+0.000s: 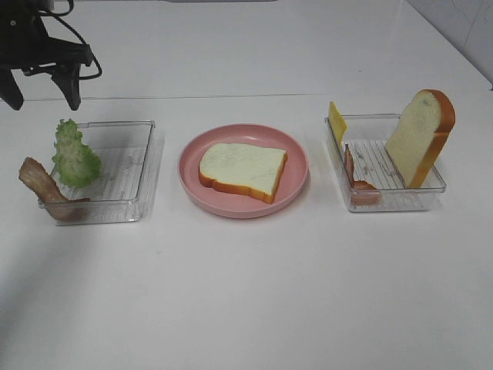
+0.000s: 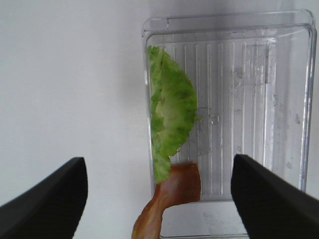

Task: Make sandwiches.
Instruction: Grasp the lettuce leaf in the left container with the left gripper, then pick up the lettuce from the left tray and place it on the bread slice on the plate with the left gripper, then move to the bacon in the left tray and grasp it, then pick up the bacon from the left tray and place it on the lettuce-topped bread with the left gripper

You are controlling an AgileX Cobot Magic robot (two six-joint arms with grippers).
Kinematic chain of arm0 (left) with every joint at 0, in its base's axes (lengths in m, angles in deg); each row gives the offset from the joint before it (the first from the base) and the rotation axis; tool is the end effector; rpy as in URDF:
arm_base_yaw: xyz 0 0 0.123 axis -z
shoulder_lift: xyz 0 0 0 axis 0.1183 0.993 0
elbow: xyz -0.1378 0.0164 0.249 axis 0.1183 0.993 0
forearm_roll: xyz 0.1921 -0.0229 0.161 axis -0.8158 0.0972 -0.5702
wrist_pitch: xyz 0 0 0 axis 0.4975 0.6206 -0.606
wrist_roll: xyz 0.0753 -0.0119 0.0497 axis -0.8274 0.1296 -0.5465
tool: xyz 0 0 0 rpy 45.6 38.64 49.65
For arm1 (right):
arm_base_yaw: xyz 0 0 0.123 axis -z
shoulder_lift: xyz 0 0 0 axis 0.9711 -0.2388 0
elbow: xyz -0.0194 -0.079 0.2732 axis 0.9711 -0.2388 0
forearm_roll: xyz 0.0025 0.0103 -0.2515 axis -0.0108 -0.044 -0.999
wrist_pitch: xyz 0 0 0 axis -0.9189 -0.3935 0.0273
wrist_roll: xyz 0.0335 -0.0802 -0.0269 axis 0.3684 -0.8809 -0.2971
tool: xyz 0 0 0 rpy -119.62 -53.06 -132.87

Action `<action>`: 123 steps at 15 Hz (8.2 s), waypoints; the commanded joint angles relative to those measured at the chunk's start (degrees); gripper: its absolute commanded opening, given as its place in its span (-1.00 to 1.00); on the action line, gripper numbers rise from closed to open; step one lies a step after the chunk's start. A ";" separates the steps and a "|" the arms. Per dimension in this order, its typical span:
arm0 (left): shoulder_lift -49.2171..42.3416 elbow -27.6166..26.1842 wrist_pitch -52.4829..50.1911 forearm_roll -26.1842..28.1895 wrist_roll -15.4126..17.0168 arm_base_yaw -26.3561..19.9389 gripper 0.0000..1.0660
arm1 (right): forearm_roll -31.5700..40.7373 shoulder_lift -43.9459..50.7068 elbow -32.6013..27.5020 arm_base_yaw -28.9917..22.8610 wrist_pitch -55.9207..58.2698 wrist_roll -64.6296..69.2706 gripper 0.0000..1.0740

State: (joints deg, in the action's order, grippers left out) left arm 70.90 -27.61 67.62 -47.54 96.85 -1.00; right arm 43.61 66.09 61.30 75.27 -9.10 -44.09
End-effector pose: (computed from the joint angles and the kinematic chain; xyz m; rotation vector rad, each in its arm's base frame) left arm 0.4567 -0.0464 0.2309 -0.0747 2.9420 -0.0371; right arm -0.0086 0.0091 0.2799 -0.1882 2.0239 0.0454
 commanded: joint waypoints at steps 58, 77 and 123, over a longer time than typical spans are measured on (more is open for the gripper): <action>20.97 -15.76 -9.45 32.66 -13.41 13.35 -0.98 | -0.06 0.63 -0.29 0.34 -0.52 -0.06 0.50; 5.84 -25.04 3.84 5.39 -3.61 13.35 0.41 | -0.06 0.63 -0.29 0.34 -0.52 -0.06 0.50; -9.00 24.35 -19.60 9.80 -2.01 0.00 -1.00 | -0.06 0.63 -0.29 0.34 -0.52 -0.06 0.50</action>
State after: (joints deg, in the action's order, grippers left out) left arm 62.71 -2.86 48.20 -38.43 95.31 -0.89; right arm 43.61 66.09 61.30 75.27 -9.10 -44.09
